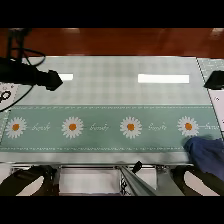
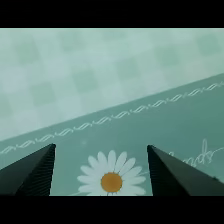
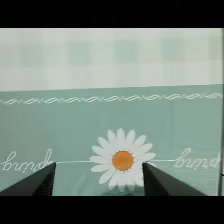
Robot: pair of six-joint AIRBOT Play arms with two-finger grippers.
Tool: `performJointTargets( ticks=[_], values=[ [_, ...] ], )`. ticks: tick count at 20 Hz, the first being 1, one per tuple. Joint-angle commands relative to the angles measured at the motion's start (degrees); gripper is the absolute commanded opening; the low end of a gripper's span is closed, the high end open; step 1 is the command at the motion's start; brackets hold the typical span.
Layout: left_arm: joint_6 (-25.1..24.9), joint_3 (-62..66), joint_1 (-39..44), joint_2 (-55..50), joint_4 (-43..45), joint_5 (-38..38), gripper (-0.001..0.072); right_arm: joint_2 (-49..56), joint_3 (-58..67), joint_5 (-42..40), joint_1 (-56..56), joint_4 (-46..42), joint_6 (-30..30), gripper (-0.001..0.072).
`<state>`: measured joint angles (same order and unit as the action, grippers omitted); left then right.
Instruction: Fold the shirts.
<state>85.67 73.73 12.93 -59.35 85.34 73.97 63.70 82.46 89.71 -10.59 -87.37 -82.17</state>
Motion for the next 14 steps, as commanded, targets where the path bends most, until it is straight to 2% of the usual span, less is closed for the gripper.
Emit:
performJointTargets(
  ticks=[1,14],
  values=[
    [7.06,1.03,6.60,-4.31,10.71,7.58,0.0720,4.04,0.96,2.84,7.58,1.36,-1.51,0.0608],
    [7.02,1.03,7.45,-6.25,10.69,7.67,0.0716,6.08,0.98,2.69,10.58,4.42,-1.75,0.0607]
  ],
)
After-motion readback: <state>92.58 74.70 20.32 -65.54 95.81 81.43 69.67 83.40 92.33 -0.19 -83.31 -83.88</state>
